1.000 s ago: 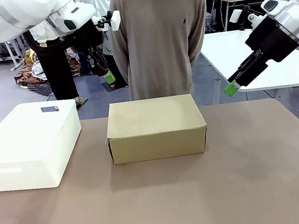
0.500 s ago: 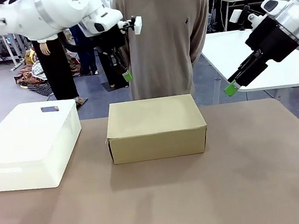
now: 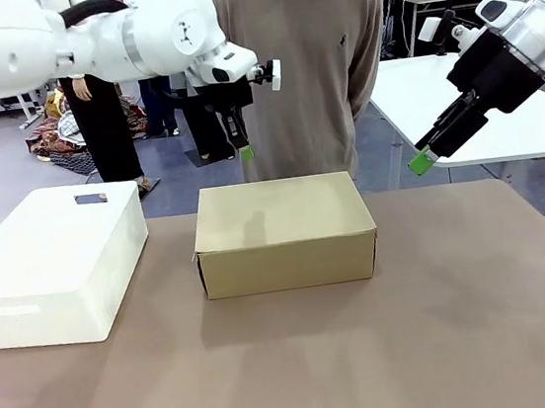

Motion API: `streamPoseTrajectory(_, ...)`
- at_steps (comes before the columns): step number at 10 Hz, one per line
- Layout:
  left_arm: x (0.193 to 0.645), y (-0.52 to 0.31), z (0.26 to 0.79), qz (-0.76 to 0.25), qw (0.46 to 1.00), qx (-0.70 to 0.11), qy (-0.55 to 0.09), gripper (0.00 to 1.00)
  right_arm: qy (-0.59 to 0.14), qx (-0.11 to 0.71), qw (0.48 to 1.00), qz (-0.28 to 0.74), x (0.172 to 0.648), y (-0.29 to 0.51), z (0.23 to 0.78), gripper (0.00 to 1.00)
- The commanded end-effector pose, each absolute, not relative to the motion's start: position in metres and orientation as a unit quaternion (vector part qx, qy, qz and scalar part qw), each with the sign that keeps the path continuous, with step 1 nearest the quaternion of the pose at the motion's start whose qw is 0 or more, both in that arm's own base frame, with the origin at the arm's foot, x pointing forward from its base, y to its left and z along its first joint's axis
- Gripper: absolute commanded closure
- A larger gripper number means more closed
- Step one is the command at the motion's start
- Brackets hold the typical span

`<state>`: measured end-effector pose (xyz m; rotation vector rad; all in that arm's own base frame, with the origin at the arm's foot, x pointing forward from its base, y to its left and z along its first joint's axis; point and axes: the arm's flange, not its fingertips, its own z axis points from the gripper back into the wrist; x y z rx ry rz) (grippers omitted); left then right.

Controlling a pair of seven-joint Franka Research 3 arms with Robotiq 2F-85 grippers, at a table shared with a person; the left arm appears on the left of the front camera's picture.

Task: Pack the shoes into the box.
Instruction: Press down on the lid of the Shoes Box.

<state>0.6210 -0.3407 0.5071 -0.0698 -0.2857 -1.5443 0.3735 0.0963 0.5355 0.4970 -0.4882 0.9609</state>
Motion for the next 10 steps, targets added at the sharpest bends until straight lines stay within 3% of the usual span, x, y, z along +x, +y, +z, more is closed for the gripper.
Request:
streamPoseTrajectory(1,0.639,-0.355,0.503,-0.693,0.712,-0.029,-0.112,1.00,-0.229,0.227,0.834,0.448,0.373,0.097,0.535,0.00)
streamPoseTrajectory(10,0.658,-0.377,0.456,-0.689,0.709,-0.100,-0.113,1.00,-0.229,0.227,0.834,0.448,0.373,0.097,0.535,0.00)
